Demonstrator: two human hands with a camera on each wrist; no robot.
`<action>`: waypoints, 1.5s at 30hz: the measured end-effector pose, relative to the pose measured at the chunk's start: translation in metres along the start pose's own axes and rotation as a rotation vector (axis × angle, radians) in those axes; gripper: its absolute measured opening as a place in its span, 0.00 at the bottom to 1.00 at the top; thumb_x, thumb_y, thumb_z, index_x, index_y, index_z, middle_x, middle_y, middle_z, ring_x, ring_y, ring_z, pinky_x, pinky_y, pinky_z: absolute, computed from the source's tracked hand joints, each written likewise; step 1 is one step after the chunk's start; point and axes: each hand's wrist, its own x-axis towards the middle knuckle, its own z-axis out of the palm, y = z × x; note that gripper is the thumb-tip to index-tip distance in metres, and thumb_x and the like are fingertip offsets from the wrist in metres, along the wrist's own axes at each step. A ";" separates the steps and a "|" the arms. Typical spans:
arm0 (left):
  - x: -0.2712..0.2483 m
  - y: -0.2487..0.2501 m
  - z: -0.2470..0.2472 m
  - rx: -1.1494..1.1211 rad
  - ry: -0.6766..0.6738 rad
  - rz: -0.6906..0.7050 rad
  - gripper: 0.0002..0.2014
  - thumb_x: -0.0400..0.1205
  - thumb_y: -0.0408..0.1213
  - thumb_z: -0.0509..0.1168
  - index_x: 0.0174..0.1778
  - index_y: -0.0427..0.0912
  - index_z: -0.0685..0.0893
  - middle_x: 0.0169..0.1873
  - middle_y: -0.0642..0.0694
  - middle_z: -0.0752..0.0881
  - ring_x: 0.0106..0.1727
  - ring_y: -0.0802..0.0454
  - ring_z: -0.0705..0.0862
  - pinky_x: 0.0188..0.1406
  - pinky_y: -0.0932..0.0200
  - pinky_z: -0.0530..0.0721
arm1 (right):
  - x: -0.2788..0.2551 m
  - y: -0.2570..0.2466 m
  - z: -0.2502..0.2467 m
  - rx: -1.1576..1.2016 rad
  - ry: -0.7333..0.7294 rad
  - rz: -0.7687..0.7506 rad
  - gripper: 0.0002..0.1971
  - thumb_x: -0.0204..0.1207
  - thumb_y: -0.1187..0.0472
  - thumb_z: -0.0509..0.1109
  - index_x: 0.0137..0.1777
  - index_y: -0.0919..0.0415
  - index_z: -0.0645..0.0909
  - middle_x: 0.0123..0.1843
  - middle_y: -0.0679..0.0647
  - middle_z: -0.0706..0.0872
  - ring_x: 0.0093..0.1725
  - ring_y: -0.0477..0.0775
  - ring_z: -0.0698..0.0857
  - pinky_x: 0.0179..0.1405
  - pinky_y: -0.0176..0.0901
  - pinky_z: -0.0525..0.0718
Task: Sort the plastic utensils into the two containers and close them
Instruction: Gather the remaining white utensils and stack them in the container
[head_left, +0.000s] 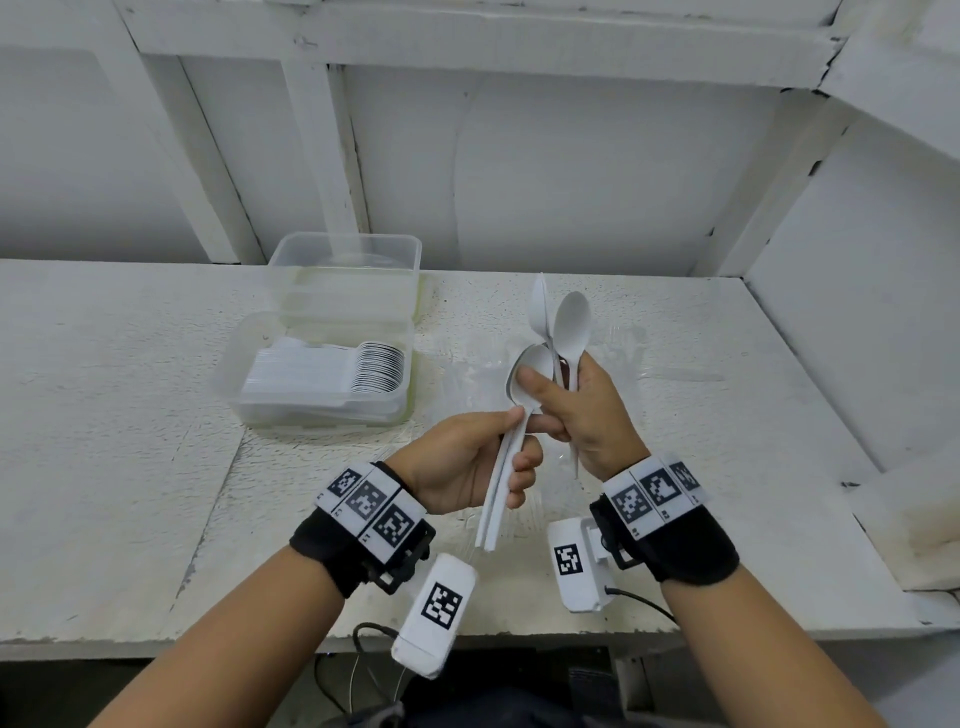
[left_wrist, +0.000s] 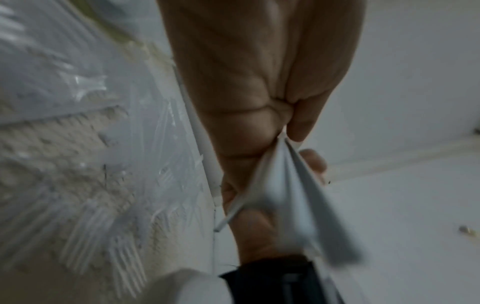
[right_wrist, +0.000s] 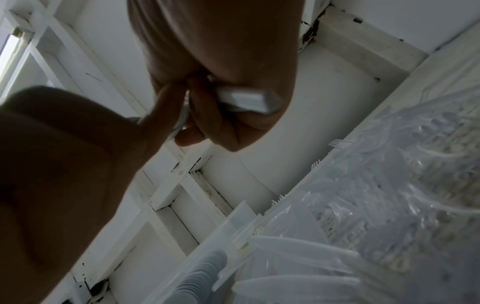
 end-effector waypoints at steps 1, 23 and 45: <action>0.000 0.000 -0.001 -0.031 -0.026 -0.020 0.18 0.82 0.47 0.54 0.60 0.38 0.76 0.23 0.50 0.73 0.22 0.56 0.73 0.23 0.63 0.77 | 0.001 0.001 0.000 0.007 -0.002 -0.002 0.07 0.77 0.70 0.67 0.44 0.59 0.74 0.23 0.42 0.79 0.17 0.38 0.77 0.15 0.26 0.72; 0.000 0.002 -0.010 0.055 0.427 0.292 0.12 0.86 0.37 0.54 0.48 0.37 0.81 0.38 0.46 0.89 0.38 0.56 0.88 0.40 0.61 0.87 | -0.004 0.009 0.000 -0.295 0.085 0.053 0.03 0.84 0.59 0.58 0.50 0.56 0.67 0.34 0.51 0.72 0.21 0.41 0.68 0.17 0.32 0.67; 0.003 -0.005 -0.008 0.060 0.439 0.362 0.13 0.86 0.35 0.54 0.47 0.36 0.82 0.36 0.46 0.90 0.38 0.54 0.88 0.45 0.58 0.88 | -0.022 0.018 0.022 -0.607 0.098 -0.069 0.19 0.81 0.50 0.62 0.44 0.68 0.81 0.37 0.62 0.83 0.34 0.52 0.80 0.39 0.55 0.84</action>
